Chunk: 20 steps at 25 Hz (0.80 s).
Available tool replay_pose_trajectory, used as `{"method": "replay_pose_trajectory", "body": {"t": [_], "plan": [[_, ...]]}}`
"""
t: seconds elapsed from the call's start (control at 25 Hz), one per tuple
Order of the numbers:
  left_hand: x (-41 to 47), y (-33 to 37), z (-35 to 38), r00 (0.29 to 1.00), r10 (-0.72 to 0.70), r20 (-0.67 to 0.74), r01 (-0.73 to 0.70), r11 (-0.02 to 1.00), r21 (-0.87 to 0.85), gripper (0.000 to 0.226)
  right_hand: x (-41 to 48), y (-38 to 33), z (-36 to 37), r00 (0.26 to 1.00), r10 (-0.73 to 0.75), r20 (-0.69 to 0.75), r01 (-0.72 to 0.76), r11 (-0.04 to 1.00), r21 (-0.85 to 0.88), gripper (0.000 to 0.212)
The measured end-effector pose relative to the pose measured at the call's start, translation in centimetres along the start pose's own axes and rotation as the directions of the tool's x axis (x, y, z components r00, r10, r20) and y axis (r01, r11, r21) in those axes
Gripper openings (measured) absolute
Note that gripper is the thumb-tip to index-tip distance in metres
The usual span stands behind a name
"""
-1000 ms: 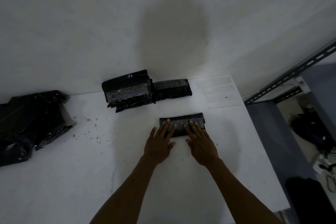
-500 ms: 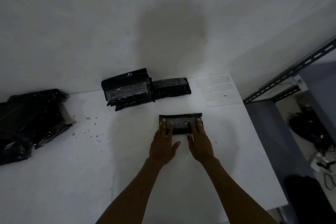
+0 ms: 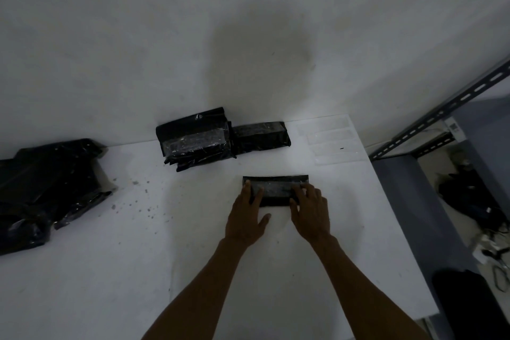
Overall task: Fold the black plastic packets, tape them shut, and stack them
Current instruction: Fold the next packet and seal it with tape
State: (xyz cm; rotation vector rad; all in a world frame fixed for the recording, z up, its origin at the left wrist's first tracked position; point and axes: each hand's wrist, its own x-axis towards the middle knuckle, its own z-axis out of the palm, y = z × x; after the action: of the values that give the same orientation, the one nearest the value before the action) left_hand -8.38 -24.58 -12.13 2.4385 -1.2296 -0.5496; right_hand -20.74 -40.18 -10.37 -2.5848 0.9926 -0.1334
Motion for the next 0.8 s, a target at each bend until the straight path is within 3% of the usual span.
{"method": "replay_pose_trajectory", "body": {"t": [0.08, 0.28, 0.4, 0.48, 0.56, 0.68, 0.8], "plan": [[0.1, 0.5, 0.2, 0.998, 0.022, -0.058, -0.022, 1.000, -0.006, 0.072, 0.3, -0.5, -0.2, 0.998, -0.055, -0.002, 0.055, 0.997, -0.062, 0.036], [-0.2, -0.3, 0.1, 0.998, 0.008, 0.059, -0.009, 1.000, 0.018, 0.074, 0.1, -0.1, 0.4, 0.993, -0.047, 0.108, 0.050, 0.998, -0.025, 0.045], [-0.4, -0.2, -0.3, 0.999, 0.012, 0.044, -0.014, 0.999, 0.033, 0.073, 0.8, -0.4, -0.4, 0.997, -0.058, 0.048, 0.059, 0.998, -0.017, 0.036], [-0.1, 0.1, -0.4, 0.998, 0.027, -0.055, -0.025, 0.998, 0.051, 0.069, 1.1, -0.7, -0.2, 0.993, -0.116, -0.002, 0.116, 0.993, -0.011, 0.034], [0.3, 0.2, 0.0, 0.993, 0.077, -0.092, -0.074, 0.997, 0.036, 0.068, 0.8, -0.9, 0.6, 0.981, -0.191, 0.025, 0.192, 0.981, -0.024, 0.046], [0.4, -0.7, 0.1, 0.994, 0.103, 0.048, -0.107, 0.991, 0.078, 0.071, 0.0, -0.4, 1.3, 0.966, -0.217, 0.140, 0.224, 0.974, -0.037, 0.075], [0.3, -1.7, -0.6, 0.988, 0.126, 0.094, -0.130, 0.991, 0.043, 0.075, -0.1, 1.0, 0.8, 0.957, -0.218, 0.190, 0.231, 0.972, -0.045, 0.077]]}}
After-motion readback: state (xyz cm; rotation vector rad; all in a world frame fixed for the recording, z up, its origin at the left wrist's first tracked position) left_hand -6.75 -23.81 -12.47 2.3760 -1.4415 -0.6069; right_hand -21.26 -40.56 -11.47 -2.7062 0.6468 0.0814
